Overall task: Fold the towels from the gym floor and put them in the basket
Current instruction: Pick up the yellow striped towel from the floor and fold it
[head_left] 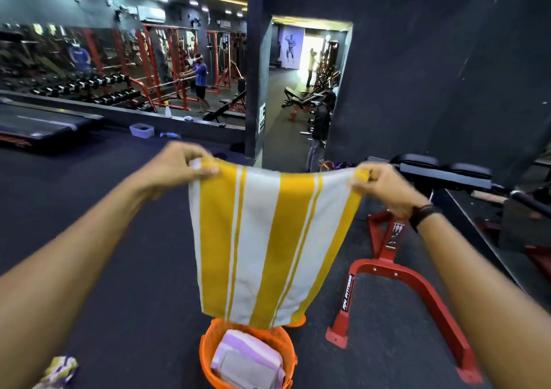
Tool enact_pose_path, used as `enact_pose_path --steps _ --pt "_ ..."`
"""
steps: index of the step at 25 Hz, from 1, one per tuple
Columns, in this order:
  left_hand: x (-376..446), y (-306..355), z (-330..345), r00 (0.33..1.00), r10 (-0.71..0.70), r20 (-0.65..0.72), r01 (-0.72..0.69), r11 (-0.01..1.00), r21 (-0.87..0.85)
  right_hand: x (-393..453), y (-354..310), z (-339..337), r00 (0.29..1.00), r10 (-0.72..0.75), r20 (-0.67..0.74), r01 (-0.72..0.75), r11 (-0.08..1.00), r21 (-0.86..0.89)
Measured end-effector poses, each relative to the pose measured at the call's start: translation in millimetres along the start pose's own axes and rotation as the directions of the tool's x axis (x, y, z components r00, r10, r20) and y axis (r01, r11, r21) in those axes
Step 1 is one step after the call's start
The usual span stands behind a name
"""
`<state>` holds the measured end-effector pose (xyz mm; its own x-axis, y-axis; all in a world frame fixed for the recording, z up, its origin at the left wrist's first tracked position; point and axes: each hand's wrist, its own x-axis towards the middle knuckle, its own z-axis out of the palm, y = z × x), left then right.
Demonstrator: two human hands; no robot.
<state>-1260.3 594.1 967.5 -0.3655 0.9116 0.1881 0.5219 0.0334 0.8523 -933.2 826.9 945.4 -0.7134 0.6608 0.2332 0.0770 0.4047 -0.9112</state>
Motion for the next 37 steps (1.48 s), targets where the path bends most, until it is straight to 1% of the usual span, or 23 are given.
enact_pose_path --steps 1,2,4,5,7,10,11,13,14,16,18,20,21,23,25,26,28,29,30,32,34,36,37 --pt "4.6 2.3 -1.9 0.998 0.027 -0.063 -0.042 0.964 -0.262 4.0 -8.9 -5.9 1.0 0.015 0.009 -0.016 0.989 0.149" --pt "4.5 -1.7 2.9 1.0 0.0 -0.028 -0.011 0.924 -0.383 2.3 -9.8 -3.7 0.995 0.057 0.088 -0.075 0.974 0.215" --pt "-10.4 -31.5 26.2 0.979 -0.146 0.144 0.184 0.933 -0.308 -12.0 19.5 13.6 0.947 0.199 0.252 -0.243 0.957 0.157" --pt "-21.4 -47.8 39.0 0.954 -0.226 0.198 0.275 0.923 -0.268 -19.8 39.1 23.7 0.919 0.271 0.286 -0.316 0.941 0.123" --pt "-33.4 -70.0 51.1 0.921 -0.335 0.201 0.384 0.869 -0.313 -28.7 64.6 36.9 0.894 0.364 0.262 -0.406 0.905 0.126" --pt "-34.1 -77.7 50.8 0.905 -0.403 0.134 0.411 0.754 -0.512 -29.7 70.8 39.3 0.894 0.376 0.244 -0.441 0.836 0.326" --pt "-33.0 -78.2 49.2 0.901 -0.409 0.144 0.419 0.737 -0.53 -30.8 66.3 40.0 0.893 0.373 0.252 -0.444 0.823 0.354" --pt "-35.4 -78.4 50.8 0.902 -0.41 0.137 0.426 0.79 -0.441 -31.3 62.4 44.3 0.889 0.388 0.243 -0.453 0.828 0.331" --pt "-37.1 -80.0 53.1 0.903 -0.418 0.094 0.418 0.81 -0.412 -31.5 63.0 46.0 0.898 0.398 0.189 -0.44 0.834 0.333" --pt "-37.4 -85.1 56.4 0.887 -0.462 -0.01 0.406 0.789 -0.461 -28.5 70.0 49.3 0.905 0.422 0.057 -0.404 0.811 0.423" --pt "-39.5 -85.8 56.7 0.885 -0.465 -0.006 0.398 0.764 -0.508 -27.1 73.8 52.5 0.919 0.393 -0.013 -0.346 0.823 0.45" --pt "-39.8 -90.7 54.5 0.906 -0.421 0.03 0.385 0.795 -0.468 -27.7 77.8 54.5 0.939 0.342 -0.023 -0.326 0.91 0.256" --pt "-40.7 -91.3 53.7 0.906 -0.423 0.009 0.386 0.819 -0.423 -30.4 78.5 56.1 0.95 0.309 -0.042 -0.301 0.944 0.134" --pt "-44.7 -91.7 56.7 0.904 -0.424 -0.056 0.384 0.862 -0.33 -34.9 80.7 58.8 0.958 0.279 -0.072 -0.283 0.957 -0.062" --pt "-47.5 -86.4 61.2 0.931 -0.364 -0.033 0.348 0.908 -0.232 -35.3 78.9 58.3 0.964 0.262 -0.04 -0.265 0.949 -0.172" --pt "-47.4 -80.7 59.7 0.944 -0.327 -0.043 0.31 0.925 -0.221 -33.0 73.5 54.4 0.968 0.25 -0.038 -0.252 0.958 -0.136" --pt "-42.8 -64.0 48.0 0.969 -0.236 -0.079 0.21 0.946 -0.247 -27.0 56.4 38.3 0.976 0.217 -0.025 -0.214 0.972 0.093" --pt "-37.1 -56.1 39.0 0.977 -0.199 -0.07 0.179 0.958 -0.222 -22.5 46.9 29.4 0.98 0.199 -0.004 -0.194 0.962 0.192" --pt "-31.6 -48.6 32.0 0.985 -0.17 -0.032 0.164 0.976 -0.141 -18.9 39.8 23.4 0.981 0.193 0.033 -0.196 0.954 0.229" --pt "-27.1 -44.2 26.4 0.988 -0.151 0.005 0.151 0.986 0.067 -20.6 34.0 22.6 0.977 0.207 0.045 -0.211 0.968 0.133" --pt "-26.8 -48.0 27.8 0.988 -0.148 -0.049 0.156 0.957 0.246 -24.4 36.9 26.4 0.981 0.191 0.016 -0.191 0.982 -0.006" --pt "-27.9 -53.0 26.7 0.99 -0.129 -0.063 0.141 0.953 0.267 -26.6 41.4 25.3 0.989 0.145 0.022 -0.144 0.989 -0.038" --pt "-29.3 -53.2 25.3 0.99 -0.138 -0.034 0.141 0.97 0.198 -27.8 41.0 24.7 0.991 0.132 0.032 -0.131 0.991 -0.018"
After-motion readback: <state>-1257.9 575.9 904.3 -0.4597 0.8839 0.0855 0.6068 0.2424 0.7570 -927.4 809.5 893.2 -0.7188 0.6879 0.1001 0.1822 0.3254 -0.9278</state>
